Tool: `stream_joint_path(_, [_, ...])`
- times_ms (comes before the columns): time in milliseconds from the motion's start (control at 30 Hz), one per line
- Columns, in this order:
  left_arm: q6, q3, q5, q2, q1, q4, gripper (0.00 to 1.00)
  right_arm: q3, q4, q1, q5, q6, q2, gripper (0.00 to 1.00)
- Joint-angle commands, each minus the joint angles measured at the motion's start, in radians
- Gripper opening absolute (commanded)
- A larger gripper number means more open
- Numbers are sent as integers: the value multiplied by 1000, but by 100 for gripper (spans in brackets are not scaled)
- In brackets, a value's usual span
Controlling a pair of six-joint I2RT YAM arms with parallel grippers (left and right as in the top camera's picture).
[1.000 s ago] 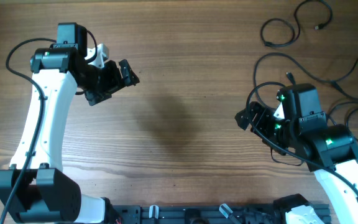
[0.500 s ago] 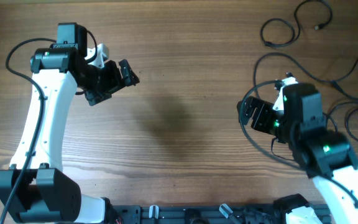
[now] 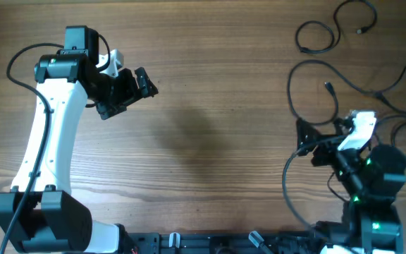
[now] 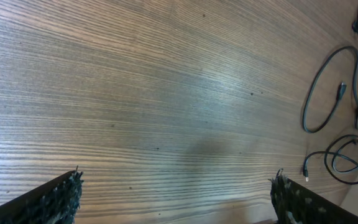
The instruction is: Untangle cables
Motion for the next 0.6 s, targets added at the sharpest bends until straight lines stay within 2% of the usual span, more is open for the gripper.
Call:
stream_joint_path(0, [-4, 12, -6, -9, 6, 0, 100, -115, 109, 83, 40, -37, -112, 100])
stream_joint_path(67, [-4, 12, -6, -9, 6, 0, 100, -192, 179, 123, 64, -36, -177, 100])
stream_joint_path(200, [-4, 12, -6, -9, 6, 0, 100, -331, 292, 159, 177, 91, -294, 100])
stream_joint_path(433, [-5, 12, -6, -9, 6, 0, 100, -489, 501, 159, 218, 66, -428, 100])
stream_joint_path(567, [-4, 12, -6, -9, 6, 0, 100, -490, 483, 159, 248, 26, -446, 100])
